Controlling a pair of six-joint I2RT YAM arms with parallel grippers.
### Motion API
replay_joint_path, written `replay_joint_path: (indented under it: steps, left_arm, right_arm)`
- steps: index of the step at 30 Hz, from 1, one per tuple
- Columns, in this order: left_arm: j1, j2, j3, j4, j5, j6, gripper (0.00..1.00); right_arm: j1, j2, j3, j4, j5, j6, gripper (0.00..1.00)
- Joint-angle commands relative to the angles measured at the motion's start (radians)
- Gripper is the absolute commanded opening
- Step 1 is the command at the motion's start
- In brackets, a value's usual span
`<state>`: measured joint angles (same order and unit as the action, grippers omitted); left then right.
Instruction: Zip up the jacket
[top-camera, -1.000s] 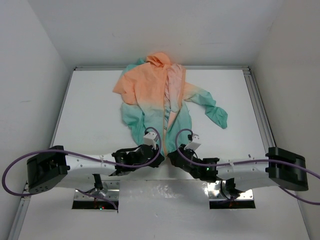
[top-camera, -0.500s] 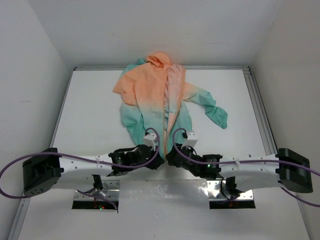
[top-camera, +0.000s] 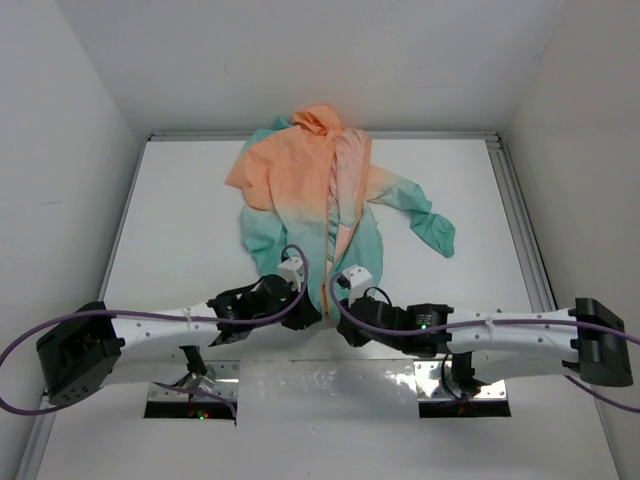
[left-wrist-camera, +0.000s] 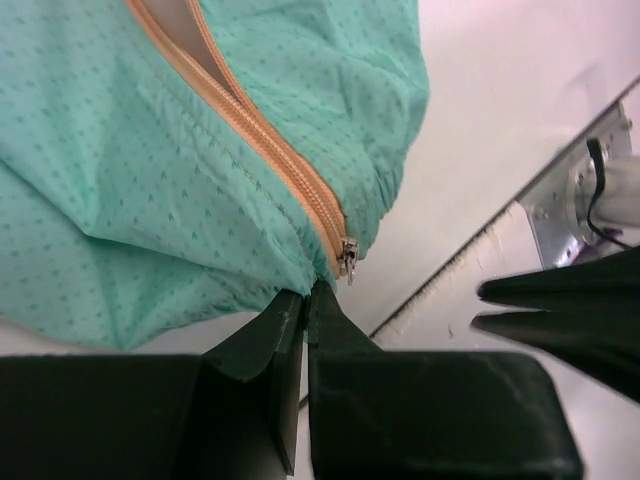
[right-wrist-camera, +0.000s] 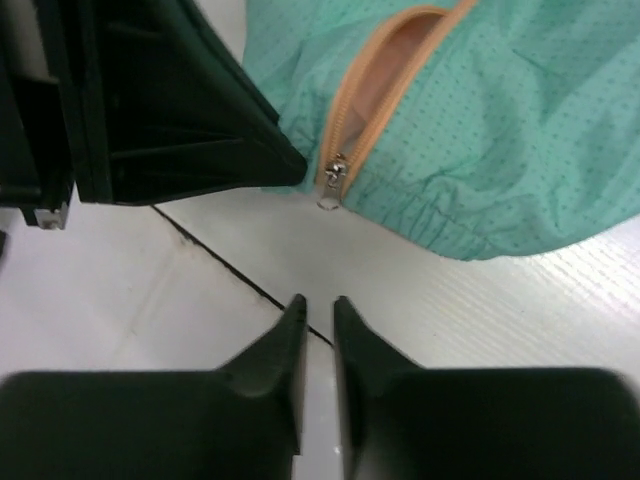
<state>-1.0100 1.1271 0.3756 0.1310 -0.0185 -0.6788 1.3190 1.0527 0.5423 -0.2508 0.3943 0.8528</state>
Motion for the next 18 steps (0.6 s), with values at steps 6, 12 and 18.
replay_joint_path:
  steps: [6, 12, 18]
  left_arm:
    - [0.016, -0.003, 0.025, 0.021, 0.098, 0.030, 0.00]
    - [0.033, -0.007, 0.029, 0.033, 0.166, -0.002, 0.00]
    - [0.056, -0.007, 0.032, 0.033, 0.201, -0.025, 0.00]
  right_arm:
    - [0.052, 0.122, 0.137, -0.021, 0.011, -0.227, 0.34]
    - [0.055, 0.181, 0.148, 0.024, 0.051, -0.313, 0.20]
    - [0.057, 0.182, 0.123, 0.074, 0.052, -0.411, 0.20]
